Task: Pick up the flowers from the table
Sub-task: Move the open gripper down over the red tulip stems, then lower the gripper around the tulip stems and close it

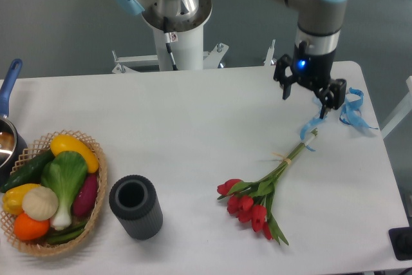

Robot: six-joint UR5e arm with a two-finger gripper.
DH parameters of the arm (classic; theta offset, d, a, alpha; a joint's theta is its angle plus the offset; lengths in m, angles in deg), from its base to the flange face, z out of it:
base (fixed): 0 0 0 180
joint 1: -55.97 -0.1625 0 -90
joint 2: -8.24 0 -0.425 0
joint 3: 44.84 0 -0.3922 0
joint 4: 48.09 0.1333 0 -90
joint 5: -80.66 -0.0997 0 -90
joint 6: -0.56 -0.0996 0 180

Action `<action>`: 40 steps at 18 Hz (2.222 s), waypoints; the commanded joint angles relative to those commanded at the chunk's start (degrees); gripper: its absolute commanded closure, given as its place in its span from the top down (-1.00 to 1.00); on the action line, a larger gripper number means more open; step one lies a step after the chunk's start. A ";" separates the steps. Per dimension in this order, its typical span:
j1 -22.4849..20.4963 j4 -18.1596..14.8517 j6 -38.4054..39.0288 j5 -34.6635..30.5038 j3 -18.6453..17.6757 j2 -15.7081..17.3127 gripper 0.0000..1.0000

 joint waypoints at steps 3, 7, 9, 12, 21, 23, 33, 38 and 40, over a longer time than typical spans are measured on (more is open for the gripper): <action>1.67 3.16 2.01 0.00 0.35 -3.87 1.00; 3.69 6.24 5.54 0.09 2.10 -9.57 1.00; 3.96 6.87 5.80 0.09 4.47 -12.13 1.00; 3.96 6.87 5.71 0.26 6.76 -13.89 1.00; 5.46 6.95 5.54 2.11 10.46 -19.52 1.00; 5.46 7.04 5.19 2.11 9.76 -19.52 1.00; 6.24 7.74 5.01 2.11 4.31 -18.56 1.00; 6.51 8.18 5.01 2.02 4.31 -18.82 0.75; 6.51 8.45 5.01 2.02 4.39 -18.91 0.37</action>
